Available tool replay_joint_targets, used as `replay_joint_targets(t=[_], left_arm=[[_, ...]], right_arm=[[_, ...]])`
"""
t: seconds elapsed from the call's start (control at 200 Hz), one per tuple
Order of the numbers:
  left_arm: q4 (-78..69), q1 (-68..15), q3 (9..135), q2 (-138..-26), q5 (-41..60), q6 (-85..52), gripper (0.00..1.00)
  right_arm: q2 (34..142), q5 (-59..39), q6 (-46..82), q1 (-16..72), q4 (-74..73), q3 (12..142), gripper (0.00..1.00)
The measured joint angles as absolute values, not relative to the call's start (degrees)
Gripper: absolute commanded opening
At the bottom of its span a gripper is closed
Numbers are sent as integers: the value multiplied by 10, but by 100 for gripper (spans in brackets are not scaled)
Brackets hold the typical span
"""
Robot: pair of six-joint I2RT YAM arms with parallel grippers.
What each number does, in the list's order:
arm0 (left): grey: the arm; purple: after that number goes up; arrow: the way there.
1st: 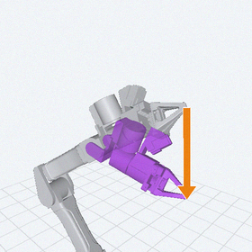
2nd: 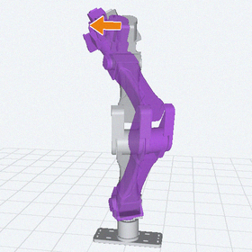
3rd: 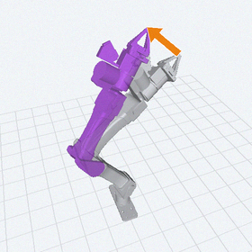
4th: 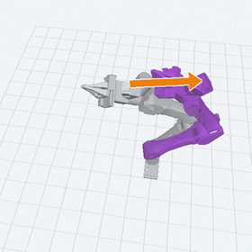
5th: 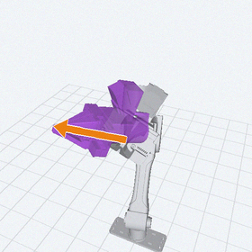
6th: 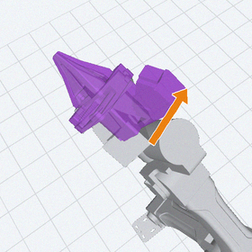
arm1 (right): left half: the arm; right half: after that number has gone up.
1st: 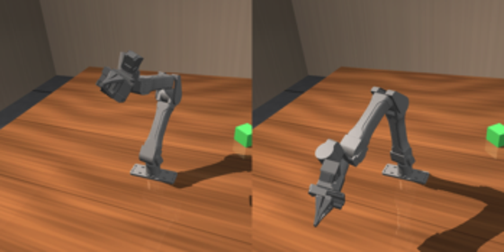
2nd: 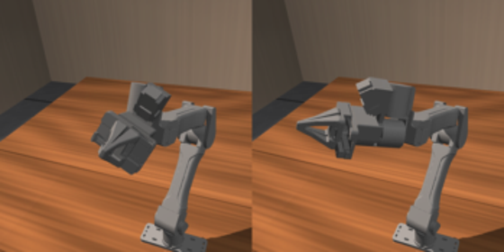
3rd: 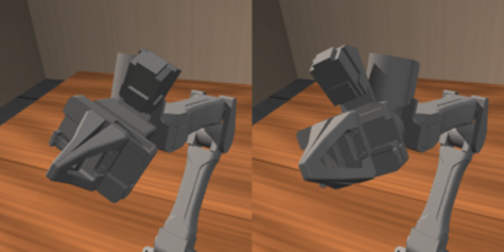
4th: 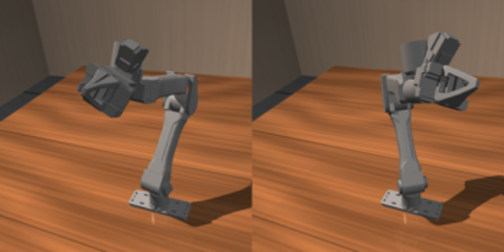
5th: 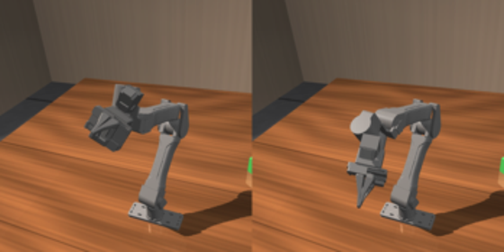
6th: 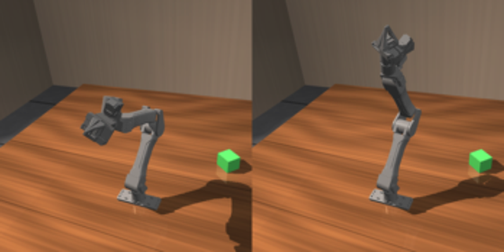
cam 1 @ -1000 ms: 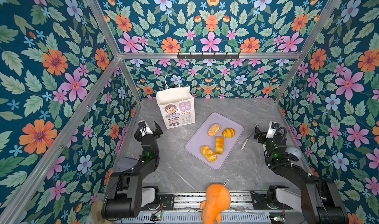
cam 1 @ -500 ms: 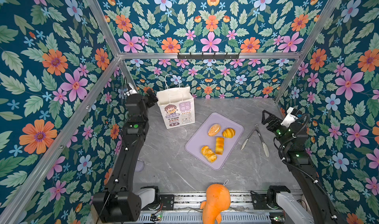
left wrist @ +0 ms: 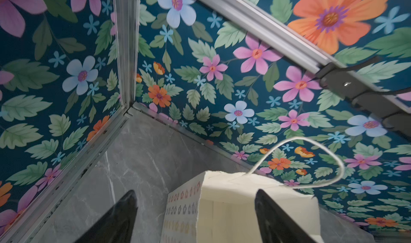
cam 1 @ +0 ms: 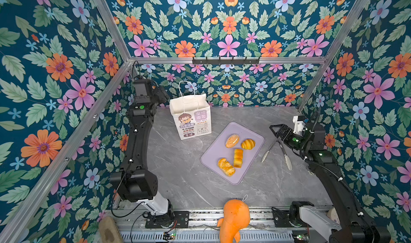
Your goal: Place the fake bread into the paper bag
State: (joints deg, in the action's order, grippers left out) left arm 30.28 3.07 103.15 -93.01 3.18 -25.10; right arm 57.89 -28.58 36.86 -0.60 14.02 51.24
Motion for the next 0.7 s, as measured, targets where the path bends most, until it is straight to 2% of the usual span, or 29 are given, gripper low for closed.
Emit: replay_joint_targets(t=[0.115,0.25,0.31,0.565,0.7], left_arm=[[323,37,1034,-955,67,-253,72],[339,35,1051,-995,109,-253,61],[344,36,1058,-1014,121,-253,53],[375,15,1079,-1049,118,-238,24],[392,9,1082,-1062,108,-234,15]], right_arm=[[590,-298,357,-6,163,516,98],[603,-316,353,-6,168,512,97],[609,-329,351,-6,168,510,96],[622,-358,344,-6,166,507,95],[635,-361,344,-6,166,505,95]])
